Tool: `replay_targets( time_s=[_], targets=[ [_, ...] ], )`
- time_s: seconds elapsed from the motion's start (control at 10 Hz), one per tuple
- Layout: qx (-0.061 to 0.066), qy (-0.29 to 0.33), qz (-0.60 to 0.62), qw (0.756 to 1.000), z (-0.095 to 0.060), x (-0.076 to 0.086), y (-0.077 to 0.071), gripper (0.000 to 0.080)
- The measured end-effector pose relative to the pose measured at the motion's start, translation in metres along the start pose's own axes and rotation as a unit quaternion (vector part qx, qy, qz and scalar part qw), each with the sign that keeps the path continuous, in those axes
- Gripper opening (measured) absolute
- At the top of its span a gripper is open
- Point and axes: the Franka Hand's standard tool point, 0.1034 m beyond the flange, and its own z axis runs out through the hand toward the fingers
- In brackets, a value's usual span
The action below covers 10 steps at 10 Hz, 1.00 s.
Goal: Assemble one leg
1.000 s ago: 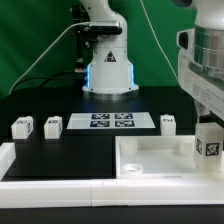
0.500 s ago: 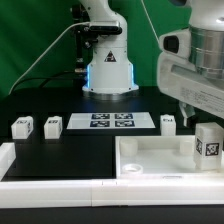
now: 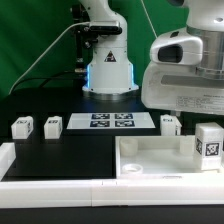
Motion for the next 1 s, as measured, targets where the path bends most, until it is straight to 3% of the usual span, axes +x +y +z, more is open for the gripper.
replay_targets(
  time_s=[0.4, 0.6, 0.7, 0.8, 0.9, 1.0],
  targets=[
    [-0.002, 0.001, -0.207, 0.978, -0.0008, 0.0029, 0.0067, 0.0649],
    [-0.001, 0.001, -0.222, 0.975, -0.0005, 0.0032, 0.0081, 0.0649],
    [-0.001, 0.0, -0.222, 0.975, -0.0003, 0.0031, 0.0083, 0.0506],
    [-0.001, 0.0, -0.222, 0.975, -0.0003, 0.0031, 0.0084, 0.0506],
    [-0.001, 0.0, -0.222, 0.975, -0.0002, 0.003, 0.0084, 0.0369],
    [-0.001, 0.0, -0.222, 0.975, -0.0002, 0.003, 0.0084, 0.0291]
  ],
)
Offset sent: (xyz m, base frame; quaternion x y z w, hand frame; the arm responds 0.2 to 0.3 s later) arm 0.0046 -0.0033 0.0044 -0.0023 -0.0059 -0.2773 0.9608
